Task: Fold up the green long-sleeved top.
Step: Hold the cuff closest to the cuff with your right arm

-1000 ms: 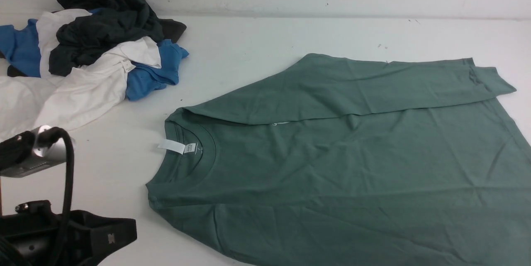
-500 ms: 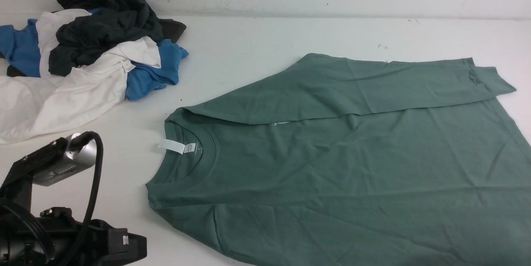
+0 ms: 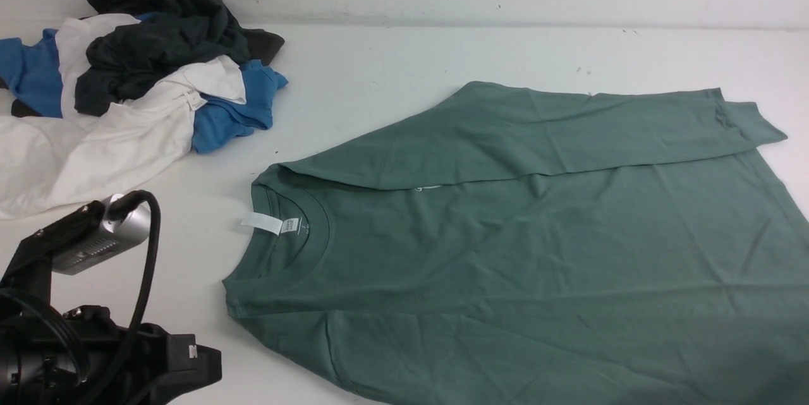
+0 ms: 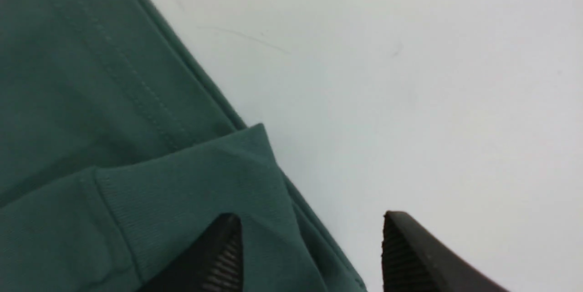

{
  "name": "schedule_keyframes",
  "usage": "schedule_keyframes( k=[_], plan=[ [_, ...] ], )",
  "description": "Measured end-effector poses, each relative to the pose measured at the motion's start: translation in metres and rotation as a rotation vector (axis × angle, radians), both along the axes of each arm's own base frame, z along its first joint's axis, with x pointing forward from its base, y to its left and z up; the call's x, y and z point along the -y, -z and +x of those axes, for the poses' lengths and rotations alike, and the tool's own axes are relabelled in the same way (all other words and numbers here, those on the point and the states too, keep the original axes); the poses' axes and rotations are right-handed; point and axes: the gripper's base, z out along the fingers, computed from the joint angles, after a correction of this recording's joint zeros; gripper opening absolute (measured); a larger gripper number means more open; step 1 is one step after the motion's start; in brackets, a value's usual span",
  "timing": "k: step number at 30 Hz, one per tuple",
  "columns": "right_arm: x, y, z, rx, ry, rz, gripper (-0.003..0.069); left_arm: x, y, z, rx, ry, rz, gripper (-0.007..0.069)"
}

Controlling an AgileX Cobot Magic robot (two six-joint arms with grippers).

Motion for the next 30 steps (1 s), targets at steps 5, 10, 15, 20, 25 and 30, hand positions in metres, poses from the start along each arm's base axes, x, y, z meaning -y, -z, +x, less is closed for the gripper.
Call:
schedule_keyframes(
  k=[5, 10, 15, 20, 25, 30],
  plan=[
    [-0.001, 0.020, 0.004, -0.026, 0.033, 0.071, 0.0393, 0.001, 0.000, -0.001, -0.008, 0.010, -0.004, -0.0004],
    [-0.001, 0.024, 0.007, -0.016, 0.023, 0.087, 0.0384, 0.001, 0.000, -0.002, -0.017, 0.021, -0.008, -0.0004],
    [-0.001, 0.024, 0.007, -0.011, 0.018, 0.085, 0.0286, 0.002, 0.000, -0.002, -0.019, 0.023, -0.009, -0.0004],
    [-0.001, 0.024, 0.008, -0.012, -0.002, 0.083, 0.0086, 0.003, 0.001, -0.004, -0.032, 0.039, -0.015, -0.0004],
    [-0.004, 0.021, 0.009, 0.000, -0.019, 0.086, 0.0012, 0.003, 0.001, -0.004, -0.034, 0.044, -0.016, -0.0004],
    [-0.018, -0.002, 0.022, 0.068, -0.119, 0.045, 0.0011, 0.003, 0.001, -0.004, -0.034, 0.044, -0.016, -0.0004]
  ],
)
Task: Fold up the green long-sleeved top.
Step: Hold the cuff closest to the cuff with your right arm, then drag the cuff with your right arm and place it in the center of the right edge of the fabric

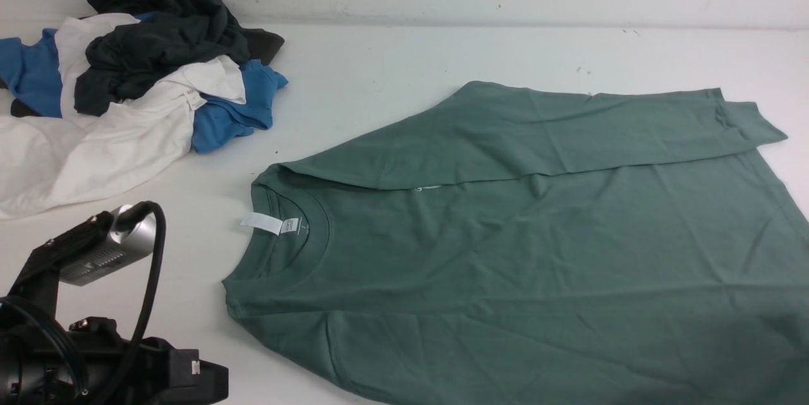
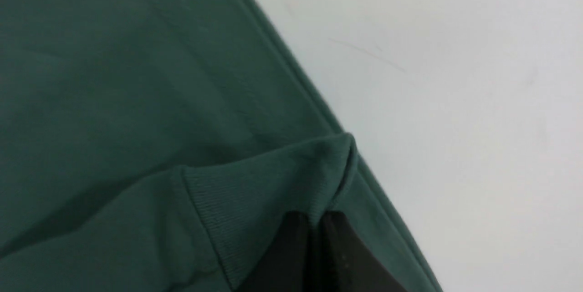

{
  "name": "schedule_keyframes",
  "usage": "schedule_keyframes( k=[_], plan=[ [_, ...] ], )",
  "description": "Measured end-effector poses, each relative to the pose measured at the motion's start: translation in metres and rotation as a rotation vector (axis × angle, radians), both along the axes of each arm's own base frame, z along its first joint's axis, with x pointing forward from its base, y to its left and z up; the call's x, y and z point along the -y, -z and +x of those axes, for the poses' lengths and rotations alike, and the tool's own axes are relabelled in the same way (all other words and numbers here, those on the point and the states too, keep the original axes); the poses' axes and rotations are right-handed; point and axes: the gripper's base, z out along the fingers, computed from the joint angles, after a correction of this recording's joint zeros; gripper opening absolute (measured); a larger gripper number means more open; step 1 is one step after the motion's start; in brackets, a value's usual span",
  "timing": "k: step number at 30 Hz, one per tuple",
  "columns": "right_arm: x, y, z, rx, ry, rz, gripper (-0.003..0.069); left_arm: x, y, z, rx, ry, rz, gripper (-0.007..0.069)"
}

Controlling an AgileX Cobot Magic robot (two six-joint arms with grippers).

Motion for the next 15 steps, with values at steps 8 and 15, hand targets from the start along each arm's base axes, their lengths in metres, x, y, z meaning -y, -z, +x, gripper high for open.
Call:
schedule_keyframes(
  k=[8, 15],
  plan=[
    [-0.029, -0.092, 0.054, 0.286, -0.167, -0.128, 0.0011, 0.000, 0.000, -0.001, -0.005, 0.006, -0.002, -0.0004],
    [-0.042, -0.139, 0.096, 0.444, -0.251, -0.183, 0.0011, 0.000, 0.000, 0.000, -0.005, -0.003, -0.007, -0.0004]
  ],
)
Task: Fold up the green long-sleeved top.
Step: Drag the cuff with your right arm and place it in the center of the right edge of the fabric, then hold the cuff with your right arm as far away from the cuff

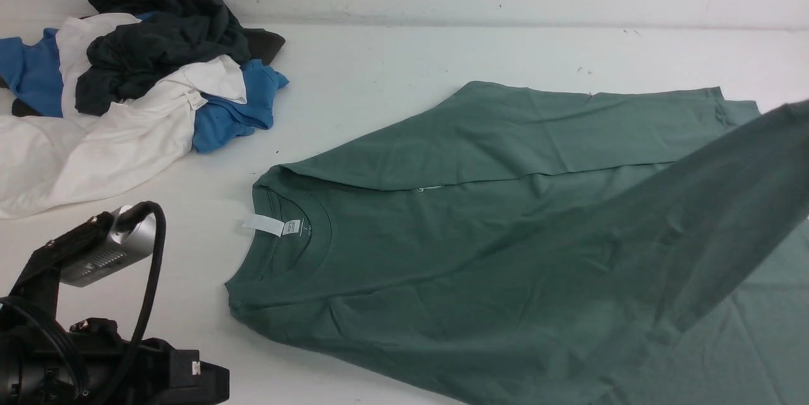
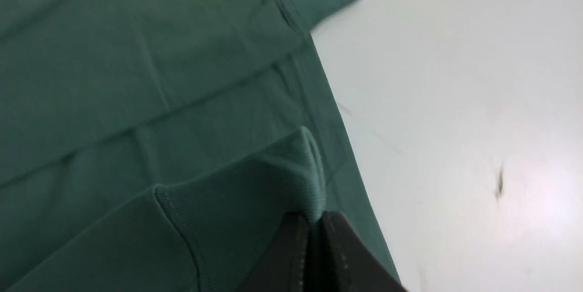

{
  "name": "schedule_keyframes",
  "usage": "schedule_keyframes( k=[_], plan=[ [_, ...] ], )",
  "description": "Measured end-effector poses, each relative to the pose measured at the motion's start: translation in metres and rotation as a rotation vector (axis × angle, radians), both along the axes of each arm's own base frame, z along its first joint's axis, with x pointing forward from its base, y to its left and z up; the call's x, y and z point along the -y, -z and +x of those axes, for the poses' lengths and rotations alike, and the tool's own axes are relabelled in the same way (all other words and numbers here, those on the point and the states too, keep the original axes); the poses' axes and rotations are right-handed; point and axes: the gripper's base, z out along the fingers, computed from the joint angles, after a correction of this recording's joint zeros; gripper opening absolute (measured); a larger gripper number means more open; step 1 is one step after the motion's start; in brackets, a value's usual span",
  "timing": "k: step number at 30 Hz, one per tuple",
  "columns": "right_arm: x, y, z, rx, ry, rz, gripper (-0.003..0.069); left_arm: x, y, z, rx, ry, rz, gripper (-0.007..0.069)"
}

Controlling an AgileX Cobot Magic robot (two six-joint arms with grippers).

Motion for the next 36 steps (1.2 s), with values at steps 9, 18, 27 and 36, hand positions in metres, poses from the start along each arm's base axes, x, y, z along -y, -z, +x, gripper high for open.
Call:
schedule_keyframes(
  k=[9, 18, 27, 36],
  plan=[
    [0.003, 0.014, 0.046, 0.050, -0.039, -0.029, 0.0011, 0.000, -0.002, 0.003, 0.018, -0.037, -0.026, -0.0004],
    [0.011, 0.119, 0.085, -0.089, -0.044, 0.002, 0.0129, -0.001, -0.002, 0.005, 0.029, -0.052, -0.024, -0.0001],
    [0.043, 0.127, 0.118, 0.042, 0.087, 0.042, 0.0338, -0.001, -0.003, 0.005, 0.032, -0.055, -0.022, -0.0001],
    [0.082, 0.176, 0.156, 0.086, 0.183, 0.087, 0.0353, -0.003, -0.003, 0.008, 0.053, -0.081, -0.012, -0.0001]
  ],
)
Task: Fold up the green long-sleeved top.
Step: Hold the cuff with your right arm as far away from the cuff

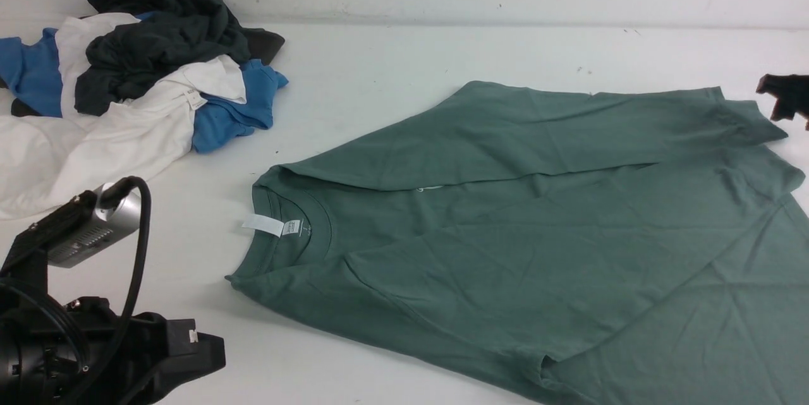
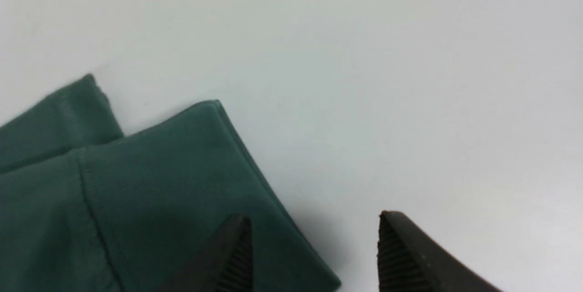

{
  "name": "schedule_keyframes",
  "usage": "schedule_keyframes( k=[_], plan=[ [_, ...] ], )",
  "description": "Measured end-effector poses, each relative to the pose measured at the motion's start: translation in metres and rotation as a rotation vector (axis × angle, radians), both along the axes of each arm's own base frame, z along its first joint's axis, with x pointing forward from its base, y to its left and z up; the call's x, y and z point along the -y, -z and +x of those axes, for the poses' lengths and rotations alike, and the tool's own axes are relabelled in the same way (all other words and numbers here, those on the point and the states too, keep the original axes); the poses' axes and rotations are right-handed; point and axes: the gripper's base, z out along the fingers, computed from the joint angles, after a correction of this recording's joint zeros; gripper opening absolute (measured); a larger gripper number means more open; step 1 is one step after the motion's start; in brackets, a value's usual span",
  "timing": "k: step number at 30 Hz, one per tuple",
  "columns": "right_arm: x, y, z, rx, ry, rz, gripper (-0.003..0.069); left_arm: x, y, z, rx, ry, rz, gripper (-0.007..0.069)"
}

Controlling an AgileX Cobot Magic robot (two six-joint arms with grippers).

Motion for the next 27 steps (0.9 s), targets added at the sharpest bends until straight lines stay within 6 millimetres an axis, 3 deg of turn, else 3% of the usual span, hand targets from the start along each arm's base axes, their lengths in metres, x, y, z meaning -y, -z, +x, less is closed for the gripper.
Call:
schedule_keyframes(
  k=[5, 14, 18, 19, 24, 27],
  plan=[
    [0.003, 0.011, 0.016, 0.036, 0.000, 0.004, 0.0355, 0.000, 0.000, 0.000, 0.000, 0.000, 0.000, -0.0001],
    [0.001, 0.016, 0.021, 0.054, -0.008, 0.045, 0.0353, 0.000, 0.000, 0.000, -0.001, 0.000, 0.000, -0.0001],
    [-0.002, 0.014, 0.021, 0.027, -0.050, 0.052, 0.0311, 0.000, 0.000, 0.000, -0.001, 0.000, 0.000, -0.0001],
    [-0.003, 0.013, 0.020, 0.019, -0.060, 0.054, 0.0290, 0.000, 0.000, 0.000, 0.000, 0.001, 0.000, -0.0001],
    [-0.006, 0.008, 0.018, -0.044, -0.108, 0.069, 0.0044, 0.000, 0.000, 0.000, 0.000, 0.001, 0.000, -0.0001],
    [-0.007, 0.000, 0.018, -0.069, -0.119, 0.080, 0.0007, 0.000, 0.000, 0.000, 0.000, 0.001, 0.000, -0.0001]
  ],
)
